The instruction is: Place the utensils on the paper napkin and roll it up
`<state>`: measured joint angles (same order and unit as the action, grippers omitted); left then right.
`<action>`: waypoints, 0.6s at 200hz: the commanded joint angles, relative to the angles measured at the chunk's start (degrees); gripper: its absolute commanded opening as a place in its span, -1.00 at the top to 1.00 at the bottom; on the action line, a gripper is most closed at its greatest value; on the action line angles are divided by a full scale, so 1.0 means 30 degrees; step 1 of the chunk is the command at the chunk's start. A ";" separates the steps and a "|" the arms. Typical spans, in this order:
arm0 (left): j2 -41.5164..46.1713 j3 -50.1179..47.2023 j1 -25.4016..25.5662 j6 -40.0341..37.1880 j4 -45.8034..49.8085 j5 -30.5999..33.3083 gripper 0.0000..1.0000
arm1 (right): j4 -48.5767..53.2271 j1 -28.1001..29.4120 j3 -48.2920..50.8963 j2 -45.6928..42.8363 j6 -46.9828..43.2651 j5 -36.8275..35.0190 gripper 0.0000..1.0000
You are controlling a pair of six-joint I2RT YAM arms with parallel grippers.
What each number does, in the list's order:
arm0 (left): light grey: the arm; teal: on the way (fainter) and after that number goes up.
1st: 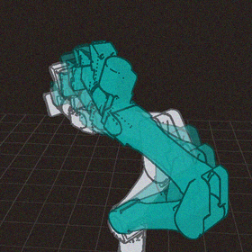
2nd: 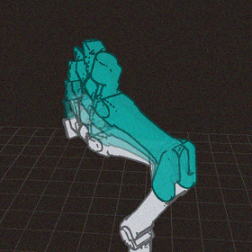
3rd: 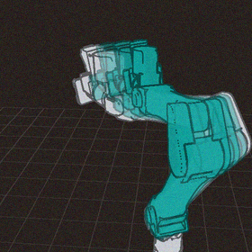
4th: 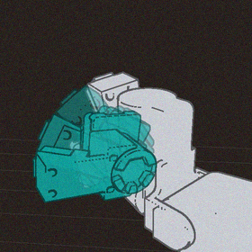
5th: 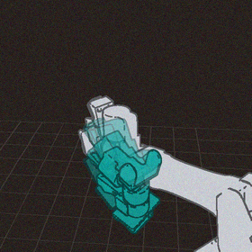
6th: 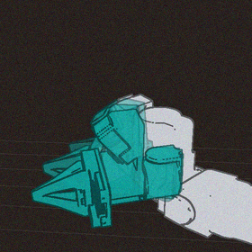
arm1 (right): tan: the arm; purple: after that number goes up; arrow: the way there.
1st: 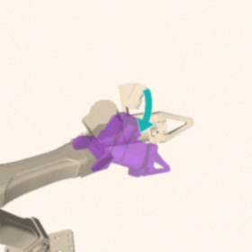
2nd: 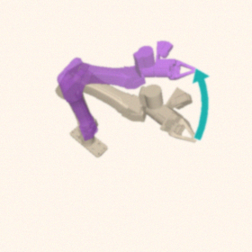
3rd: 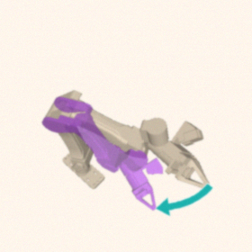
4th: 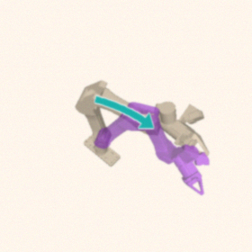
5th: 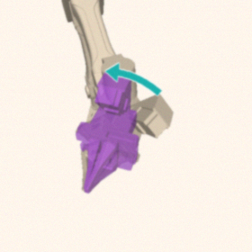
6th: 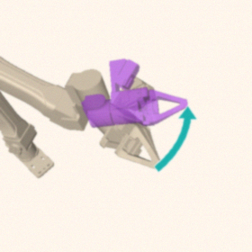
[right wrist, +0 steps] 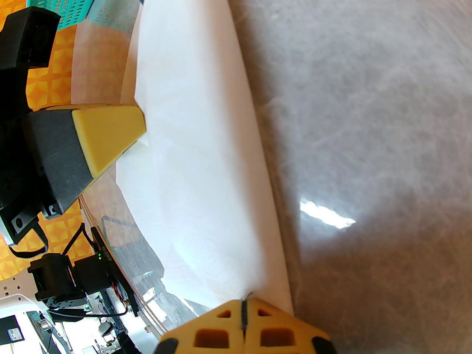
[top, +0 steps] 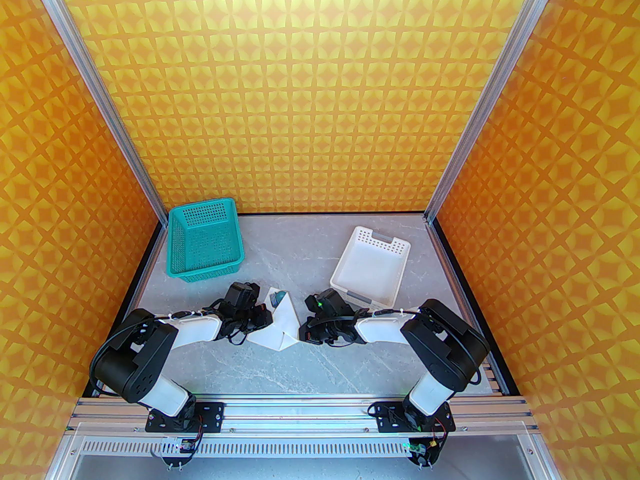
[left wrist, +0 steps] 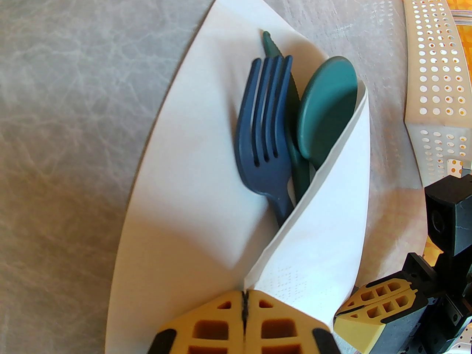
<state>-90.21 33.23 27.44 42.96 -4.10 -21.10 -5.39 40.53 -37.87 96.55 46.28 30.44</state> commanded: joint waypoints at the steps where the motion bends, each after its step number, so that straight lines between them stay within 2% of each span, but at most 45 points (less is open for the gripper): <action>1: 0.0147 0.0145 0.0023 -0.0491 0.1576 0.1345 1.00 | 0.0436 0.0170 0.0606 0.0499 0.0275 -0.0524 0.98; 64: 0.0026 0.0167 0.0023 -0.0593 0.1624 0.1439 1.00 | 0.1374 0.0170 0.1531 -0.0007 0.0158 -0.0858 0.98; 120: 0.0189 0.0116 0.0158 -0.0888 0.1752 0.1440 1.00 | 0.2861 0.0163 0.0642 -0.2348 -0.0018 -0.0968 0.98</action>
<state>-89.93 33.54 27.77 41.82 -2.98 -20.25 -2.79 40.53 -35.05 92.86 46.26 29.63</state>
